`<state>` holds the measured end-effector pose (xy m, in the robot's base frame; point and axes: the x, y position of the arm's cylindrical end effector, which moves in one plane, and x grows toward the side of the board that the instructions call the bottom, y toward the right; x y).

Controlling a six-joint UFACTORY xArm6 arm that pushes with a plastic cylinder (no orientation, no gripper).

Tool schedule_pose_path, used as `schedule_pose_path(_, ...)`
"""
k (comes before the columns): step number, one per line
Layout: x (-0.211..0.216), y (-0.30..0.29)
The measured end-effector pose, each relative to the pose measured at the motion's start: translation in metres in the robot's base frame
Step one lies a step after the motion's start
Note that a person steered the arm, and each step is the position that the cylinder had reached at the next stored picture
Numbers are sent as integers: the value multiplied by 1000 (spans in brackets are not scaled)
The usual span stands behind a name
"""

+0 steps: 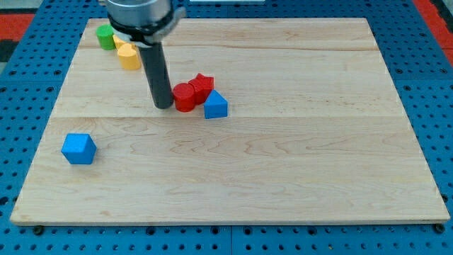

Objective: Move the blue cube to the bottom left of the red circle

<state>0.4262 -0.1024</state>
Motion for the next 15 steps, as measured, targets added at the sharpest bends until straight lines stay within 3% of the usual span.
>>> schedule_pose_path(2, 123, -61)
schedule_pose_path(3, 150, -163)
schedule_pose_path(4, 124, -171)
schedule_pose_path(5, 80, -78)
schedule_pose_path(6, 40, -44)
schedule_pose_path(7, 68, -74)
schedule_pose_path(8, 64, -130)
schedule_pose_path(9, 4, -136)
schedule_pose_path(10, -6, -74)
schedule_pose_path(11, -3, -70)
schedule_pose_path(12, 20, -132)
schedule_pose_path(13, 27, -114)
schedule_pose_path(15, 10, -23)
